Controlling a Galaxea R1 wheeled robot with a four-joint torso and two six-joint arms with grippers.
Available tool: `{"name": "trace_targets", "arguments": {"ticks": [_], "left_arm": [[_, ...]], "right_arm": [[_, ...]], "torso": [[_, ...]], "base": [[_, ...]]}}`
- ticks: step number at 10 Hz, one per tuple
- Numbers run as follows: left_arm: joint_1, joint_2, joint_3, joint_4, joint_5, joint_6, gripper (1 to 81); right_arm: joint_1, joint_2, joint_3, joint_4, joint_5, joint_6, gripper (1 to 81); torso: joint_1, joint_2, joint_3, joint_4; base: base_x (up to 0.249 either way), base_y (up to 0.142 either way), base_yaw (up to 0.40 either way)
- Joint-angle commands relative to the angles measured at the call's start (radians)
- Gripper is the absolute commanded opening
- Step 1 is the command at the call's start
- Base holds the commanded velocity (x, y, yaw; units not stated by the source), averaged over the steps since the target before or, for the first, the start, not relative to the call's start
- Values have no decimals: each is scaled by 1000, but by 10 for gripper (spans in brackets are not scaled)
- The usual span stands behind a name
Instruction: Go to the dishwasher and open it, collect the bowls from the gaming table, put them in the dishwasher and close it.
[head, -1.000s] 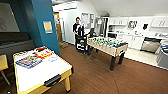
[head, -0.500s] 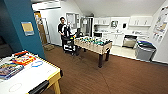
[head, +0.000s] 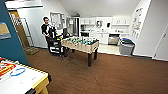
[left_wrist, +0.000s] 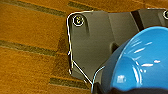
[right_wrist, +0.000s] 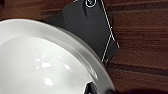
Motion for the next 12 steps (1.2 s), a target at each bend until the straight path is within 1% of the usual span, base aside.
{"name": "trace_targets", "arguments": {"ticks": [1,6,9,12], "left_arm": [[-44,-16,-7,14,42,7,10],[-44,-19,-7,14,42,7,10],[-44,-24,-4,12,39,7,10],[-43,-27,-2,11,37,6,10]], "right_arm": [[34,-22,4,-14,-59,-1,10],[34,-22,2,-14,-59,-2,10],[34,-23,2,-15,-59,-2,10],[37,-22,2,-17,-59,-2,10]], "torso": [[0,0,0,0],[0,0,0,0],[0,0,0,0],[0,0,0,0]], "base": [[0,0,-397],[0,0,-364],[0,0,-191],[23,0,-61]]}}
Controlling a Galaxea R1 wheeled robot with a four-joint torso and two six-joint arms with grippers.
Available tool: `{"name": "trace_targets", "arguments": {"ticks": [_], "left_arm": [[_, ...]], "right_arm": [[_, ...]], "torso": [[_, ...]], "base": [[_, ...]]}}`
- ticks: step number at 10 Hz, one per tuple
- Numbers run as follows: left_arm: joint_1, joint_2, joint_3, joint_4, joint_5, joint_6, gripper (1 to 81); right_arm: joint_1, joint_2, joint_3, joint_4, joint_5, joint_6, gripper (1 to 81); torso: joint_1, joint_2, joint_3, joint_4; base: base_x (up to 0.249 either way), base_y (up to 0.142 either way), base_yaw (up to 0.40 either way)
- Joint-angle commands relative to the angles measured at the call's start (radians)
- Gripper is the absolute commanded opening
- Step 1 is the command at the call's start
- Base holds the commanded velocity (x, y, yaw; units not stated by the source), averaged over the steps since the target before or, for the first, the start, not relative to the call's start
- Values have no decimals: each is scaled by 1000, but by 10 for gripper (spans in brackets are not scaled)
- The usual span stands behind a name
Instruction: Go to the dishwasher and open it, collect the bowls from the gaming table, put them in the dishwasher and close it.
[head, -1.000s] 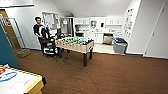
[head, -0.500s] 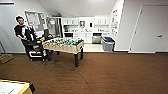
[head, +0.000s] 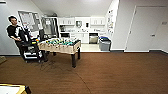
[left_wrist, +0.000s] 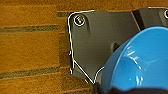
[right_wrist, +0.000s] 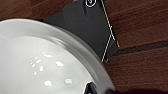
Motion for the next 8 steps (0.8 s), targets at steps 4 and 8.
{"name": "trace_targets", "arguments": {"ticks": [4,8], "left_arm": [[-45,-22,2,10,37,6,10],[-44,-21,2,10,37,6,10]], "right_arm": [[41,-25,5,-16,-59,-2,10],[41,-25,5,-16,-59,-2,10]], "torso": [[0,0,0,0],[-1,-1,0,0]], "base": [[86,0,0],[89,0,0]]}}
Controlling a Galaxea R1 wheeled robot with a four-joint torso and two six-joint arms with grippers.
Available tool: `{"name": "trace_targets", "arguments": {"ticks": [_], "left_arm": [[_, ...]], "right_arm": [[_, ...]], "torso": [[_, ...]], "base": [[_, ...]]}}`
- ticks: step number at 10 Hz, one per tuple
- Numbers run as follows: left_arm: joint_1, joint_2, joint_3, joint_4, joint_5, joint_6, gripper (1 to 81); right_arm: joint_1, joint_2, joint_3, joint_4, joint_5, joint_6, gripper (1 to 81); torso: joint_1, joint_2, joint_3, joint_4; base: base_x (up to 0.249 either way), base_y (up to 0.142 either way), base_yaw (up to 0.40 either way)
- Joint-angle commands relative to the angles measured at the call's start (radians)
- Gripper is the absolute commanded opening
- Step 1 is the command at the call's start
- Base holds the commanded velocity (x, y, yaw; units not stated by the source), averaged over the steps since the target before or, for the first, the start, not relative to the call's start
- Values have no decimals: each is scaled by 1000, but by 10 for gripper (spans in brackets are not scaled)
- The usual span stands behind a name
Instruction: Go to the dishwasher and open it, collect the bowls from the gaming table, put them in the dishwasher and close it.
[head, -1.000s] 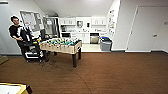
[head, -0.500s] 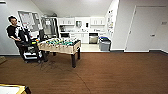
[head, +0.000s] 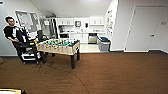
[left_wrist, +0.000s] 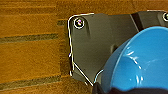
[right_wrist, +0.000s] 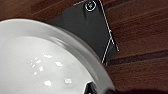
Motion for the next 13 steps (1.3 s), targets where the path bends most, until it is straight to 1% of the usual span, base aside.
{"name": "trace_targets", "arguments": {"ticks": [1,4,5,13], "left_arm": [[-44,-16,-5,10,45,6,10],[-44,-12,-5,12,45,6,10],[-44,-12,-5,12,45,6,10],[-44,-9,-5,12,48,6,10]], "right_arm": [[33,-23,8,-13,-61,-2,10],[33,-23,8,-13,-61,-2,10],[35,-23,8,-13,-61,-2,10],[33,-21,7,-13,-61,-3,10]], "torso": [[0,0,0,0],[0,0,0,0],[0,0,0,0],[0,0,0,0]], "base": [[136,0,0],[172,0,0],[210,-63,0],[210,-91,0]]}}
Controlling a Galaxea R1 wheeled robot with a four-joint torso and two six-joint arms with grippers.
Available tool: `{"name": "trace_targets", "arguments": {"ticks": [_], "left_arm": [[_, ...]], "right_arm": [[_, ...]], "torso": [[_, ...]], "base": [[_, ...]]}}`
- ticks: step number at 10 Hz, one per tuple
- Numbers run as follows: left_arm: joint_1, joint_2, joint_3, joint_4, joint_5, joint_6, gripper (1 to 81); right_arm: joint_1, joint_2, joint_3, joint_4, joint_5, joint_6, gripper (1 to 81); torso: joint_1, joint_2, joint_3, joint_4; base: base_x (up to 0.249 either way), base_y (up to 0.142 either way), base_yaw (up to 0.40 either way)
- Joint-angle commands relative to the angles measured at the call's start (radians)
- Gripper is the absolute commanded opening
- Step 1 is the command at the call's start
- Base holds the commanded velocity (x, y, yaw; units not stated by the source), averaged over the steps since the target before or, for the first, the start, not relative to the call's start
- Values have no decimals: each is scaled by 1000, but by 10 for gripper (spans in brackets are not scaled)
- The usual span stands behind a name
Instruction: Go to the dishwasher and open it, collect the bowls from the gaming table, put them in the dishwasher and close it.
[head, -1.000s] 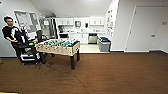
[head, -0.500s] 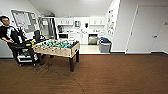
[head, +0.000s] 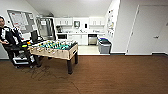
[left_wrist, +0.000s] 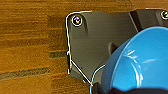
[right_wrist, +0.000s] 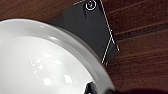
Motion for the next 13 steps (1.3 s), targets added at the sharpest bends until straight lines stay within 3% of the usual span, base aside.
{"name": "trace_targets", "arguments": {"ticks": [1,5,13], "left_arm": [[-47,-17,-8,12,43,6,10],[-47,-17,-8,12,45,6,10],[-47,-16,-8,12,45,6,10]], "right_arm": [[33,-25,8,-13,-61,-5,10],[34,-24,8,-13,-61,-5,10],[34,-22,8,-13,-61,-6,10]], "torso": [[0,0,0,0],[0,0,0,0],[0,0,0,0]], "base": [[210,-96,0],[210,-75,0],[210,0,0]]}}
